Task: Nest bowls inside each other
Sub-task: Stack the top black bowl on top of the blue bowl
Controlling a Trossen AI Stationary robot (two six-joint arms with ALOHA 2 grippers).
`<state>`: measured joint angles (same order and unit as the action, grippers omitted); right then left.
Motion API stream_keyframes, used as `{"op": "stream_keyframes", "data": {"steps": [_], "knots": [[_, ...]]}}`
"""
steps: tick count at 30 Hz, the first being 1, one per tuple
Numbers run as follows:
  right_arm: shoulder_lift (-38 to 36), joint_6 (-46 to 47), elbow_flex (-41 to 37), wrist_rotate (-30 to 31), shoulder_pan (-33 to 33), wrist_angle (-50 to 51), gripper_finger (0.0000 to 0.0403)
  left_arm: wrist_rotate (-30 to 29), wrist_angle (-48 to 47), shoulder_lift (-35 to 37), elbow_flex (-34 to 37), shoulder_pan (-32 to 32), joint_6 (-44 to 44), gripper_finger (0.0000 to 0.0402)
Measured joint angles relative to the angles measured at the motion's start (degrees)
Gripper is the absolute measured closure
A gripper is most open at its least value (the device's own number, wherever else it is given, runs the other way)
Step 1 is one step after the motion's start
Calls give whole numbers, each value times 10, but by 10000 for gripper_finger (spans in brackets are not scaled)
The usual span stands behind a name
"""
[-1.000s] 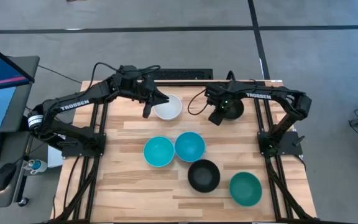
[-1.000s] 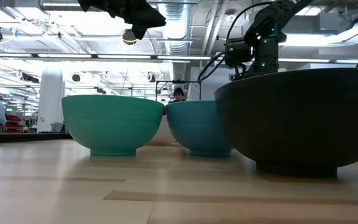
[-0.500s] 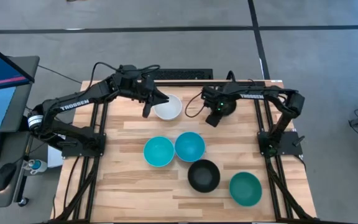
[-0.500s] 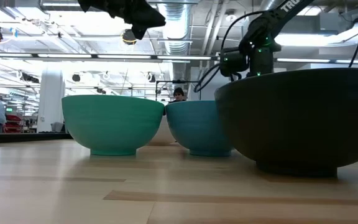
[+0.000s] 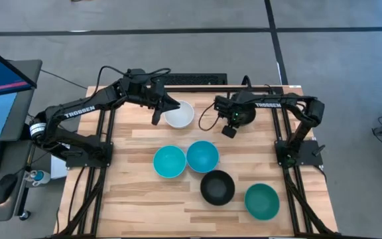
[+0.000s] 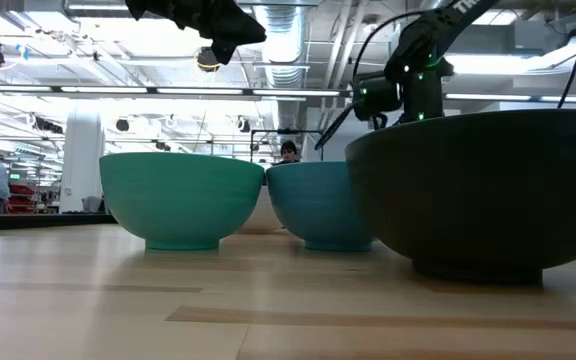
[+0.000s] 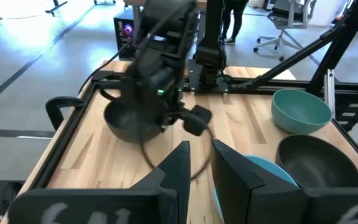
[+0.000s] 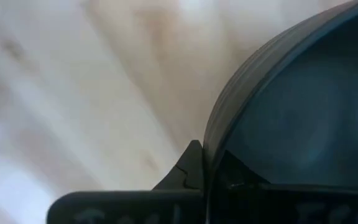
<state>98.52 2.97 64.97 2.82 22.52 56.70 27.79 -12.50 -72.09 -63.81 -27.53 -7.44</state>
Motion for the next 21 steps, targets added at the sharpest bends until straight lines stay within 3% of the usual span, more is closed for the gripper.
{"op": "stream_keyframes", "data": {"steps": [11, 21], "knots": [[-38, 27, 75, 1, -148, 26, 393, 0, -1, 0, 0, 0, 11, 347], [-46, 46, 173, 2, -232, 46, 393, -2, 0, 0, 0, 0, 13, 347]]}}
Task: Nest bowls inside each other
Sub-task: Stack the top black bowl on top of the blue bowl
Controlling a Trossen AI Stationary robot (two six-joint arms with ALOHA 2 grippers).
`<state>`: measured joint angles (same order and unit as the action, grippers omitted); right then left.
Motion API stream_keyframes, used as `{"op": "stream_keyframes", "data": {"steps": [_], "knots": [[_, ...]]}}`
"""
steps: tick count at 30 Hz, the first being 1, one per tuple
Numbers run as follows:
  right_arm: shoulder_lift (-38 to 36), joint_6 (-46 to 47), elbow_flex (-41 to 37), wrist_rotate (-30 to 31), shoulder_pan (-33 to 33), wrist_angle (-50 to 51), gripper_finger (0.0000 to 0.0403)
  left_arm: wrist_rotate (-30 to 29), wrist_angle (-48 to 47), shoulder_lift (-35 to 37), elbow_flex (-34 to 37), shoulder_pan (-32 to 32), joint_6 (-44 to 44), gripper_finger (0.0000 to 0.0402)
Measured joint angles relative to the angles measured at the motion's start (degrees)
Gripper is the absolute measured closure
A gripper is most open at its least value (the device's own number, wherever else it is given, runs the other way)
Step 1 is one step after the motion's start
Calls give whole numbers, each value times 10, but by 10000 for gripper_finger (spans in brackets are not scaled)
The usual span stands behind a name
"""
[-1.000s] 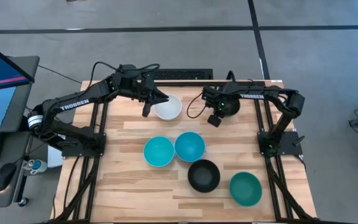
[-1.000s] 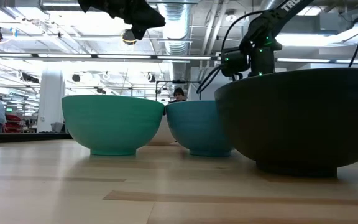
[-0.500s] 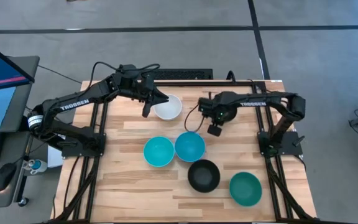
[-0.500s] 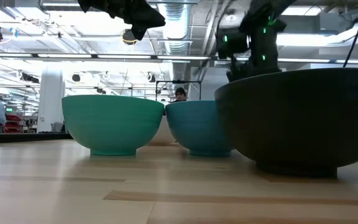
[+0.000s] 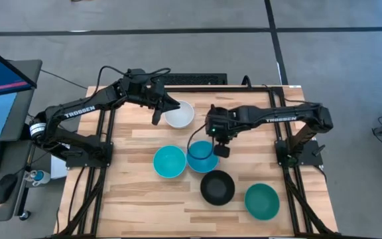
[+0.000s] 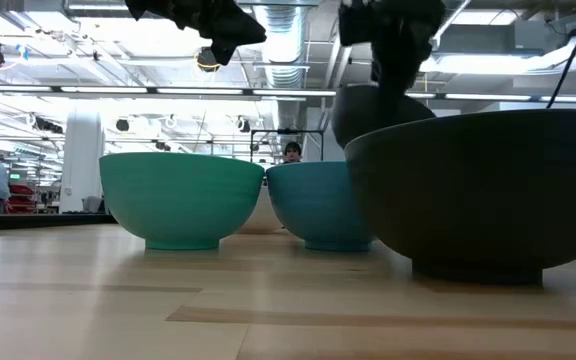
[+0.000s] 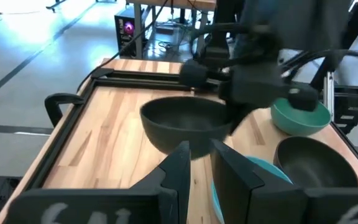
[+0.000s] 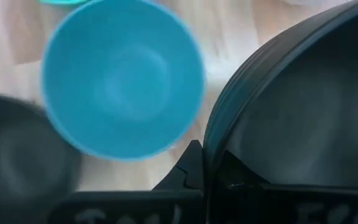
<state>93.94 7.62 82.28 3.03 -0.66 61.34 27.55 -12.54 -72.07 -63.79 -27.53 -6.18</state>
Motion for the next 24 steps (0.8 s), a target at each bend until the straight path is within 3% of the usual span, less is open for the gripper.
{"op": "stream_keyframes", "data": {"steps": [12, 24], "knots": [[0, 51, 27, -4, -98, -25, 393, -1, 0, 0, 0, 0, 13, 347], [21, 133, 28, 1, -136, -100, 393, 16, -1, 39, 0, 25, 13, 347]]}}
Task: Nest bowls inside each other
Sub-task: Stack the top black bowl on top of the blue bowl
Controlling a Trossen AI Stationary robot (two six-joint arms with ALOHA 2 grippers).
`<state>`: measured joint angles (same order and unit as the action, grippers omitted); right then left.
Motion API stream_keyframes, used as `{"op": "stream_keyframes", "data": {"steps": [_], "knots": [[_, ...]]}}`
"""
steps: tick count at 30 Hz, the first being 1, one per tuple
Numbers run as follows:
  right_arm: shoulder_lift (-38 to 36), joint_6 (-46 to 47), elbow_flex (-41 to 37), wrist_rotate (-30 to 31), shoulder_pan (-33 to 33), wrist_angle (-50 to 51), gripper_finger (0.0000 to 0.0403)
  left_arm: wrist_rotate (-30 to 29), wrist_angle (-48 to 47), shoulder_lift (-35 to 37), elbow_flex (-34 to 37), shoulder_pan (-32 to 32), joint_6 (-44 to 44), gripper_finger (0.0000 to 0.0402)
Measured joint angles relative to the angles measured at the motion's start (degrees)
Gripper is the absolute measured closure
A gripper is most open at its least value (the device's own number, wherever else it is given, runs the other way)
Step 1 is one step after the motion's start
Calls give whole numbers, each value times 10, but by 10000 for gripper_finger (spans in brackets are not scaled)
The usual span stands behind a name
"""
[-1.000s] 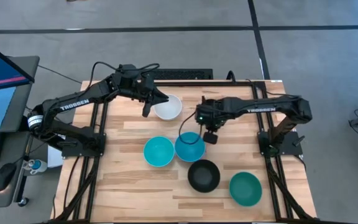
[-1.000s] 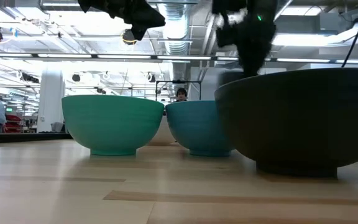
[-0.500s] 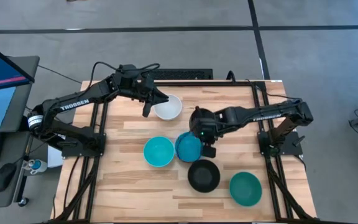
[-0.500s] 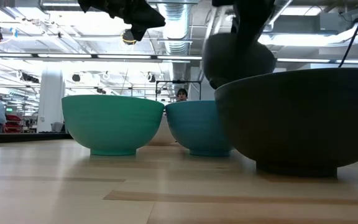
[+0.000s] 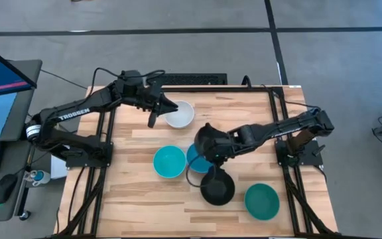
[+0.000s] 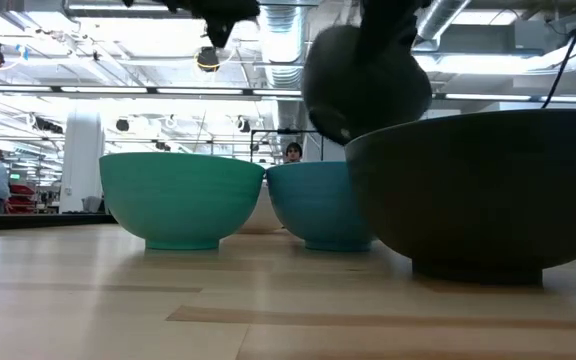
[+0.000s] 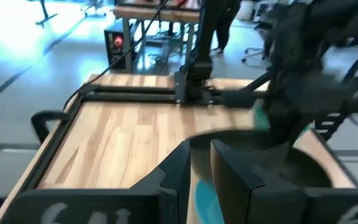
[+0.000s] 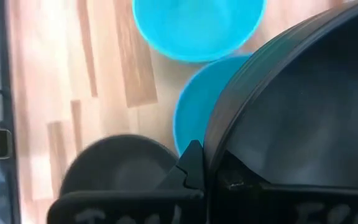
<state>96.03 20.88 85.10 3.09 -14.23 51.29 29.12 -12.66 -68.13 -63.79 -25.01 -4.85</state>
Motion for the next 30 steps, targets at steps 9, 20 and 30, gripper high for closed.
{"op": "stream_keyframes", "data": {"steps": [9, 20, 30], "knots": [[59, 41, 3, -4, -26, -32, 393, 102, -148, 71, 0, 32, -72, 347], [71, 48, 23, 15, -19, 12, 393, 175, -200, 117, 0, 57, -70, 347], [85, 48, 23, 0, -15, 6, 393, 161, -197, 118, 0, 78, -74, 347]]}}
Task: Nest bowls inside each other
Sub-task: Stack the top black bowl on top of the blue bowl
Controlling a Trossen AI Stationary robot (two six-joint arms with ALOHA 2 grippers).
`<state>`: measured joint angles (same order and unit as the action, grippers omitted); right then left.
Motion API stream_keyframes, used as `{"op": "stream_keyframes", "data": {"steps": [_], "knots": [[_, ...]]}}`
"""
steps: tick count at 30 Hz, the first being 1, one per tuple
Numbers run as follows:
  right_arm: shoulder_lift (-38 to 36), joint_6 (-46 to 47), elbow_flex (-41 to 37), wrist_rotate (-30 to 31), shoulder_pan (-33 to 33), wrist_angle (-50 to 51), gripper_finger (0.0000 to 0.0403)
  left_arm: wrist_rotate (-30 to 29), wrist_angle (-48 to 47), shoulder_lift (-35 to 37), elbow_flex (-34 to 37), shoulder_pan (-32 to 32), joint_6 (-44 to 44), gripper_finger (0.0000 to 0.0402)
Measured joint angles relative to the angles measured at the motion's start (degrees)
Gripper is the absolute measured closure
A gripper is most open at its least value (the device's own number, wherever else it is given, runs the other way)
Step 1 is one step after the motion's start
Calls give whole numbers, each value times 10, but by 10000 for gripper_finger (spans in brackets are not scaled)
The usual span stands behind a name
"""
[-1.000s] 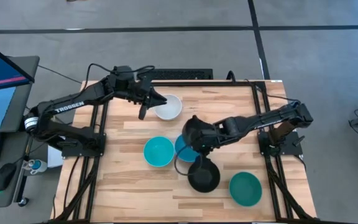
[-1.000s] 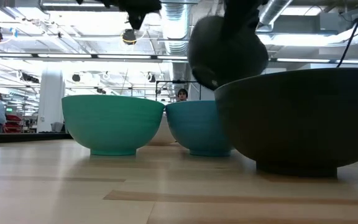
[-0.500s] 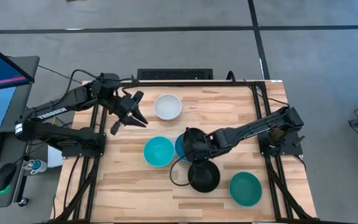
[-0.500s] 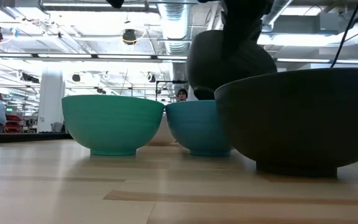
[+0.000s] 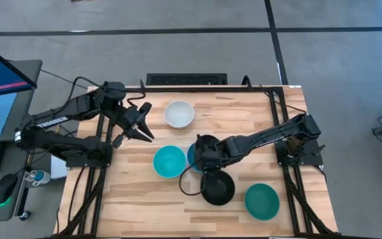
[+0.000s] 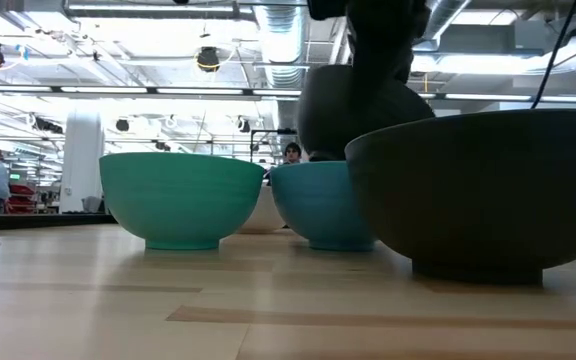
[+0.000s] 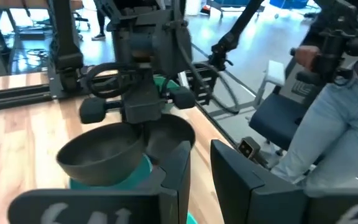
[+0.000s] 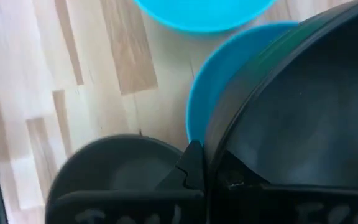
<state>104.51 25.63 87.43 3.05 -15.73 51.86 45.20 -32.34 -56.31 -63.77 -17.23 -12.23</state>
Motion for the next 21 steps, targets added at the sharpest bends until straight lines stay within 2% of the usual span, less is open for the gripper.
{"op": "stream_keyframes", "data": {"steps": [4, 10, 16, 21], "knots": [[21, 3, -2, -2, 0, 0, 393, -2, 1, 0, 0, 0, 0, 347], [55, 5, 0, -45, 0, -7, 392, -5, 1, 0, 0, 0, 0, 347], [67, -4, 6, -73, 0, -16, 350, -9, 0, 0, 0, 0, 3, 347], [65, -6, 14, -78, 0, -20, 340, -10, 2, 0, 0, 0, 4, 347]]}}
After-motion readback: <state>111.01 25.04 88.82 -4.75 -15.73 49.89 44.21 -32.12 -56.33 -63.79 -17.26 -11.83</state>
